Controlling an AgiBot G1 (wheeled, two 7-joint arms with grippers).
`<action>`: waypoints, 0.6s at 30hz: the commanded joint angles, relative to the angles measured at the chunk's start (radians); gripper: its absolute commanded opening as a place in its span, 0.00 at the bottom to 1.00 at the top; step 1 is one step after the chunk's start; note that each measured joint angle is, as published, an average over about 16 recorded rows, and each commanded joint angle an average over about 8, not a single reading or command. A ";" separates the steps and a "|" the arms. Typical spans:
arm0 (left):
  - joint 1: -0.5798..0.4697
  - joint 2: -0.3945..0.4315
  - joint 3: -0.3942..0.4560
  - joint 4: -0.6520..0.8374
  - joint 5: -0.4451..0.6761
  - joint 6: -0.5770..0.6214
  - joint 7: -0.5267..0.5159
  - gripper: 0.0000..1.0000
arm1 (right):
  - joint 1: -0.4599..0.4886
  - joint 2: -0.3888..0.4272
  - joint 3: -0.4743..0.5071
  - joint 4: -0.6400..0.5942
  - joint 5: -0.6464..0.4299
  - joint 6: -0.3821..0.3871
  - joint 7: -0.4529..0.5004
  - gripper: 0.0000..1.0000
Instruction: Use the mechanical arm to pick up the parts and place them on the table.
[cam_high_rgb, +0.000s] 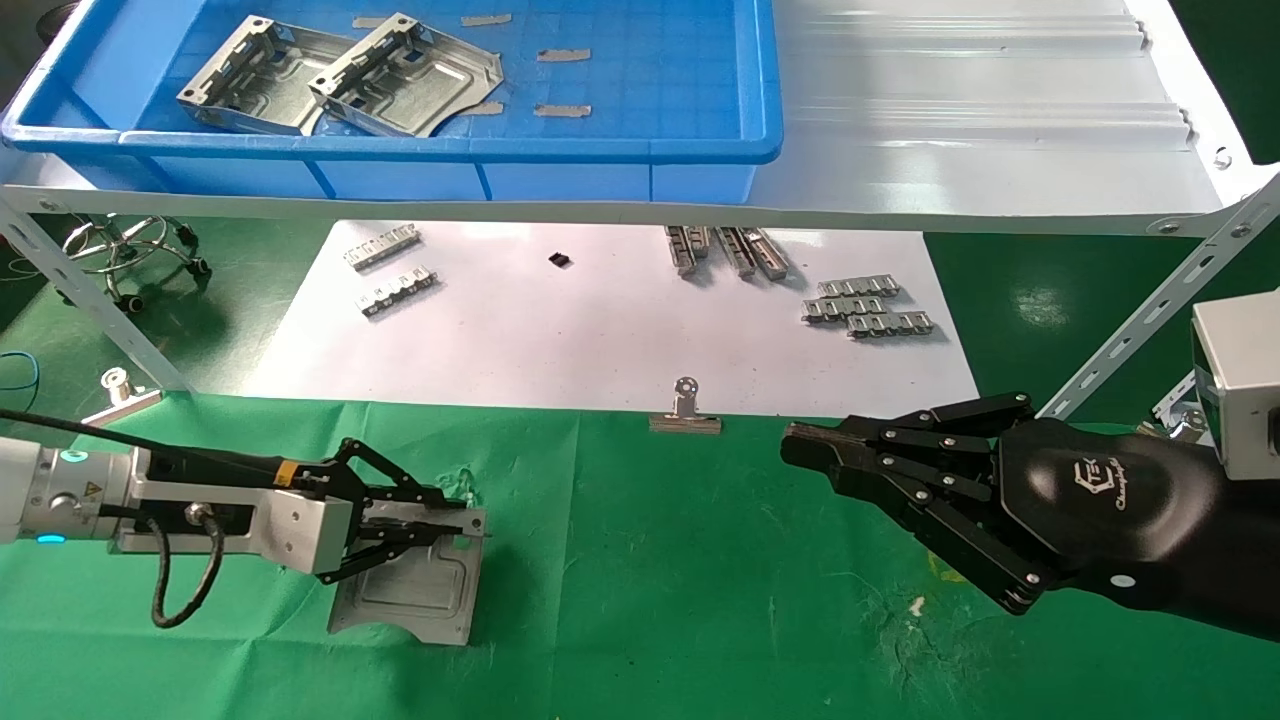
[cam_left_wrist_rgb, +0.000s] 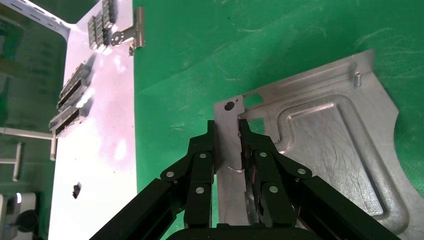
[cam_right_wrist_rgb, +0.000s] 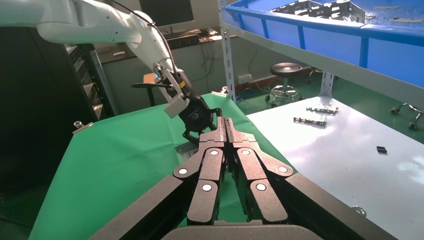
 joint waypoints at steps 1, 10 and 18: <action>0.000 0.002 0.001 0.007 0.001 -0.001 0.010 1.00 | 0.000 0.000 0.000 0.000 0.000 0.000 0.000 0.00; -0.011 0.005 0.002 0.026 0.002 0.023 0.021 1.00 | 0.000 0.000 0.000 0.000 0.000 0.000 0.000 0.00; -0.032 -0.013 -0.016 0.034 -0.026 0.071 -0.043 1.00 | 0.000 0.000 0.000 0.000 0.000 0.000 0.000 0.00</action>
